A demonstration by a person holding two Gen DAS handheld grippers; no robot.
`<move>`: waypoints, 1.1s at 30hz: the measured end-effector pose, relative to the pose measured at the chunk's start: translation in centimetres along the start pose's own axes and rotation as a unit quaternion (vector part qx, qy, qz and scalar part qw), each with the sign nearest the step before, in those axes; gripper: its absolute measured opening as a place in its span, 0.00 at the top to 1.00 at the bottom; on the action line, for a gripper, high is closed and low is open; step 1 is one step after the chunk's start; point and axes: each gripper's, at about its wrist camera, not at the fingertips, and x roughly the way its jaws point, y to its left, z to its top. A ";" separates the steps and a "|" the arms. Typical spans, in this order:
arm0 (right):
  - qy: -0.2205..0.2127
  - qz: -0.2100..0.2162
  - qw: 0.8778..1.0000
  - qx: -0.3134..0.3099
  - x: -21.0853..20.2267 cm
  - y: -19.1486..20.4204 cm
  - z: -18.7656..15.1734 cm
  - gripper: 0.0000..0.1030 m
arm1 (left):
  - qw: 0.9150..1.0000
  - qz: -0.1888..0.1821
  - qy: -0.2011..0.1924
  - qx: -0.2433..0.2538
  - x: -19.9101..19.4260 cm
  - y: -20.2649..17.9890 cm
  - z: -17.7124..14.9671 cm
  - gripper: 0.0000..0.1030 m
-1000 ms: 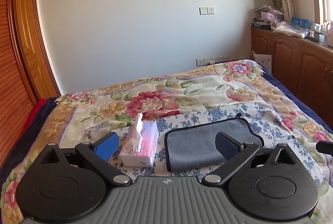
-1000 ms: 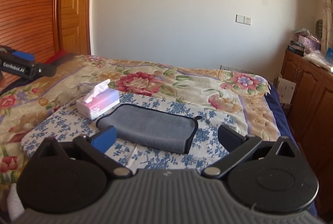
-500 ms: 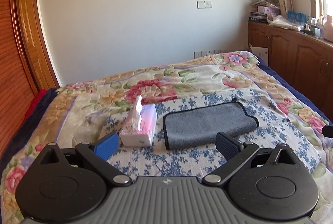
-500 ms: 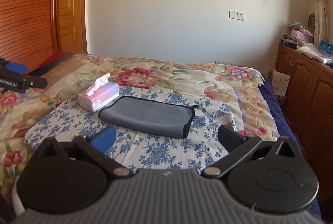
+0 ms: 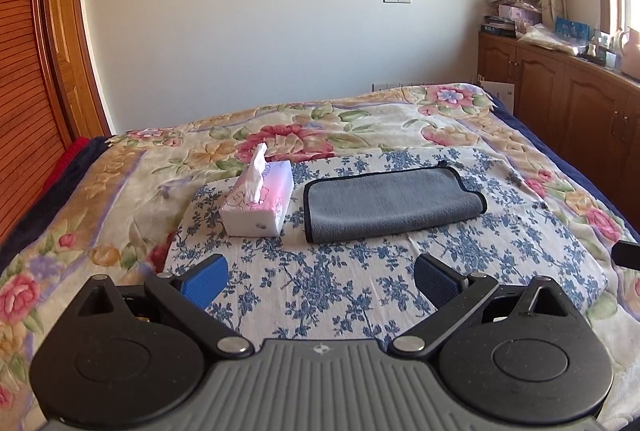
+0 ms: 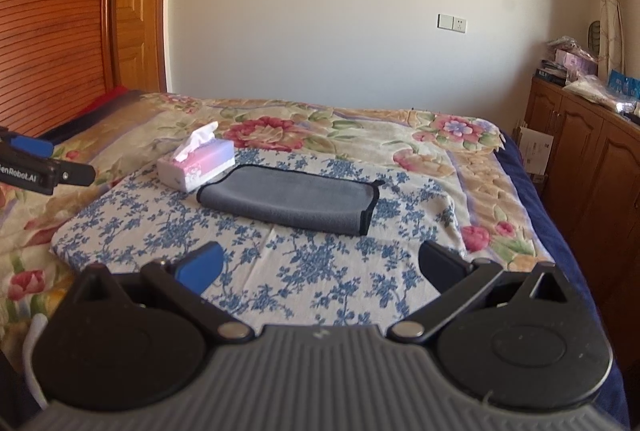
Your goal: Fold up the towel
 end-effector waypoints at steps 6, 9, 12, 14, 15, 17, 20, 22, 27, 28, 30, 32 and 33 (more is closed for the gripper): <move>0.005 -0.001 1.000 0.009 -0.3 0.6 -1.3 0.00 | 1.000 0.014 0.005 0.012 -0.2 -0.5 -1.6 0.00; 0.006 -0.002 1.000 0.019 -0.4 0.7 -2.0 0.00 | 1.000 0.019 0.001 0.014 -0.5 -0.6 -2.5 0.00; 0.007 -0.006 1.000 0.019 -0.5 0.8 -2.5 0.00 | 1.000 0.025 -0.002 0.010 -0.6 -0.5 -3.3 0.00; 0.008 -0.007 1.000 0.020 -0.4 0.8 -2.8 0.00 | 1.000 0.025 -0.001 0.004 -0.5 -0.3 -3.7 0.00; 0.007 -0.008 1.000 0.021 -0.5 0.8 -2.8 0.00 | 1.000 0.028 -0.001 0.002 -0.5 -0.3 -3.8 0.00; -0.001 -0.008 1.000 0.026 -0.7 0.6 -2.9 0.00 | 1.000 0.031 -0.002 -0.001 -0.4 -0.2 -4.1 0.00; 0.000 -0.009 1.000 0.030 -0.6 0.4 -3.1 0.00 | 0.999 0.034 -0.001 -0.008 -0.3 -0.1 -4.5 0.00; 0.000 -0.012 0.999 0.032 -0.5 0.3 -3.3 0.00 | 0.999 0.037 -0.001 -0.012 -0.2 0.0 -4.8 0.00; -0.003 -0.017 0.999 0.039 -0.6 0.2 -3.9 0.00 | 0.998 0.048 -0.016 -0.028 -0.2 0.3 -5.5 0.00; -0.005 -0.016 0.999 0.043 -0.6 0.1 -3.9 0.00 | 0.998 0.053 -0.021 -0.031 -0.2 0.4 -5.7 0.00; -0.008 -0.017 0.999 0.044 -0.7 0.1 -4.0 0.00 | 0.997 0.055 -0.024 -0.042 -0.1 0.7 -6.0 0.00; -0.011 -0.019 0.999 0.043 -0.8 0.1 -4.0 0.00 | 0.997 0.055 -0.019 -0.045 0.2 1.0 -6.2 0.00; -0.012 -0.020 0.999 0.043 -0.8 0.1 -4.0 0.00 | 0.997 0.058 -0.017 -0.042 0.2 1.0 -6.3 0.00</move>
